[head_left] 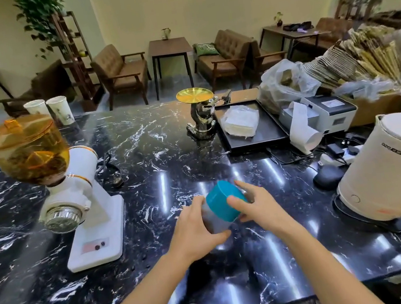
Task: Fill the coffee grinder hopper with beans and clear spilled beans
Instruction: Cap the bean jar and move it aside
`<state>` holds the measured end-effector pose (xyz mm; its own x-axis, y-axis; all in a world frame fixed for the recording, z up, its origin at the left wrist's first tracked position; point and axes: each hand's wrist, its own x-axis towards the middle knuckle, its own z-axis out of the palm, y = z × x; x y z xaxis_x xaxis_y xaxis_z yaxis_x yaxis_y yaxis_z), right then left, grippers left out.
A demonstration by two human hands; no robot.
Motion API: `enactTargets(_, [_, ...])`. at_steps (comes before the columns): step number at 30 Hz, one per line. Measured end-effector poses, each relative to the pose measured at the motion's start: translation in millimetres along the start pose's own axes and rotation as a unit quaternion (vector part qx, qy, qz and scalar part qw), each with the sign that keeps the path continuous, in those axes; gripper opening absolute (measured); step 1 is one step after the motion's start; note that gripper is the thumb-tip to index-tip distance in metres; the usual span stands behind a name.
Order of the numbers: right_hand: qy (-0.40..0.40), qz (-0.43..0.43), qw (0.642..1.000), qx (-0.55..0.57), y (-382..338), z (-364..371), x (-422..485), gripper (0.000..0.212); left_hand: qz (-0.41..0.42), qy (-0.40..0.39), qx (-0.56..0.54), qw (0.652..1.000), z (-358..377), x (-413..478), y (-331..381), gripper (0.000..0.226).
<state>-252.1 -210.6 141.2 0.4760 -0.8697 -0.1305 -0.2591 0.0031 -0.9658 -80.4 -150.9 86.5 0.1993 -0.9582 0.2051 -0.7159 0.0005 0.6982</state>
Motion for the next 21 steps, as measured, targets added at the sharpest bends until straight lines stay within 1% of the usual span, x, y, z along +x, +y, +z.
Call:
enactTargets(1, [0.020,-0.031,0.999,0.019,11.6,2.7,-0.9,0.093,-0.015,0.002,-0.042,0.999,7.9,2.9,5.0,0.071])
enactTargets(2, [0.045,-0.056,0.996,0.051,21.1,7.6,-1.9,0.099,-0.025,0.000,-0.089,0.996,17.8,6.3,11.0,0.073])
enactTargets(3, [0.078,-0.073,0.990,0.087,28.8,12.1,-1.8,0.096,-0.029,-0.006,-0.129,0.991,28.1,9.5,17.7,0.075])
enactTargets(4, [0.116,-0.082,0.984,0.107,35.5,12.0,0.4,0.089,-0.027,-0.017,-0.154,0.987,37.6,13.5,23.4,0.078])
enactTargets(5, [0.150,-0.082,0.978,0.121,39.3,7.5,3.5,0.083,-0.021,-0.038,-0.158,0.987,46.1,18.1,26.4,0.084])
enactTargets(6, [0.179,-0.079,0.973,0.122,42.1,-1.6,6.9,0.080,-0.008,-0.063,-0.130,0.989,54.7,23.2,26.2,0.091])
enactTargets(7, [0.204,-0.078,0.969,0.115,45.9,-14.1,10.2,0.078,0.006,-0.086,-0.068,0.994,63.0,29.2,22.5,0.099])
enactTargets(8, [0.230,-0.074,0.965,0.105,49.3,-29.5,14.9,0.076,0.011,-0.111,0.018,0.994,69.4,34.6,16.5,0.106])
enactTargets(9, [0.261,-0.069,0.958,0.096,53.0,-46.5,21.3,0.075,-0.003,-0.143,0.103,0.984,74.6,38.5,9.1,0.110])
enactTargets(10, [0.291,-0.061,0.951,0.084,56.0,-65.2,29.1,0.074,-0.031,-0.179,0.164,0.970,79.6,41.1,1.2,0.113])
enactTargets(11, [0.317,-0.054,0.944,0.066,60.1,-84.5,39.0,0.075,-0.066,-0.210,0.195,0.956,83.5,43.4,-6.3,0.114])
enactTargets(13, [0.360,-0.051,0.931,0.017,68.4,-119.5,58.3,0.080,-0.114,-0.259,0.223,0.933,88.7,46.9,-18.6,0.115])
enactTargets(16, [0.378,-0.041,0.924,-0.036,80.5,-158.3,86.7,0.083,-0.125,-0.304,0.261,0.908,89.3,50.6,-23.7,0.111])
enactTargets(19, [0.394,-0.034,0.918,-0.030,89.9,-184.1,108.5,0.086,-0.129,-0.312,0.271,0.901,90.3,53.2,-16.9,0.110])
enactTargets(21, [0.424,-0.027,0.905,-0.024,96.8,-189.5,121.2,0.090,-0.125,-0.320,0.269,0.900,88.8,51.7,-16.8,0.109])
